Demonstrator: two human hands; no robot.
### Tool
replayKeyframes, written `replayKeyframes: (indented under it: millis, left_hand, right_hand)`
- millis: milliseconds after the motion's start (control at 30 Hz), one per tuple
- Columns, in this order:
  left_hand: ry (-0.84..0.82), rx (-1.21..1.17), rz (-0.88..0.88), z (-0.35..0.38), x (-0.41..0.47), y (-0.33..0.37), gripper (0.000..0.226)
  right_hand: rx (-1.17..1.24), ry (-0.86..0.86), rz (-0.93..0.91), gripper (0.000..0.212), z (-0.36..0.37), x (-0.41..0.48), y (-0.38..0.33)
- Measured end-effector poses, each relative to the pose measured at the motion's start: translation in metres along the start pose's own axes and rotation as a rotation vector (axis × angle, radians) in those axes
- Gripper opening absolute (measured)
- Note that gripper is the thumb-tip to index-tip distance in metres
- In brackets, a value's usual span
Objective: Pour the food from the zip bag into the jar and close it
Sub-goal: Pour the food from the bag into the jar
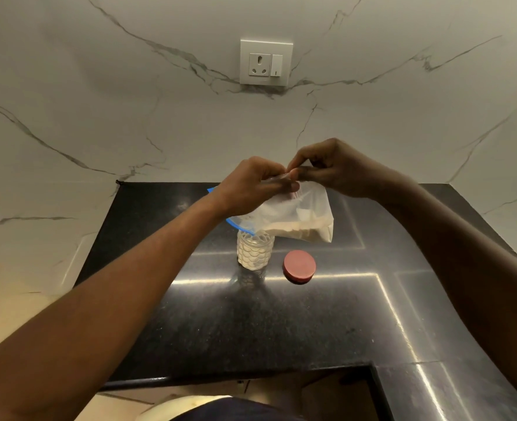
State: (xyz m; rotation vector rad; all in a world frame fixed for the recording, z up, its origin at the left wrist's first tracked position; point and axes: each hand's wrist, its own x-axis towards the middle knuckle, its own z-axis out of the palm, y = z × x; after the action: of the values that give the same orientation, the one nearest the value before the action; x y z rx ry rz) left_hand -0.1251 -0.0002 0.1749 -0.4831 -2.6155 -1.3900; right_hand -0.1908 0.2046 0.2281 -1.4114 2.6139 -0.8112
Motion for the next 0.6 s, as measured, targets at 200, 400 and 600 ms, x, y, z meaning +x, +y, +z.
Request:
replayKeyframes:
  millis: [200,400,600]
  left_hand:
    - [-0.017,0.001,0.032,0.006,0.0,-0.002,0.023]
    - [-0.02,-0.002,0.039,0.005,0.005,-0.004,0.022]
    - [-0.018,0.014,0.041,0.006,0.008,-0.002,0.023]
  right_hand:
    - [0.02,0.096,0.083,0.033,0.009,-0.022,0.001]
    - [0.107,0.222,0.248,0.082,0.034,-0.062,0.006]
    - [0.264,0.432,0.445,0.043,0.103,-0.103,0.008]
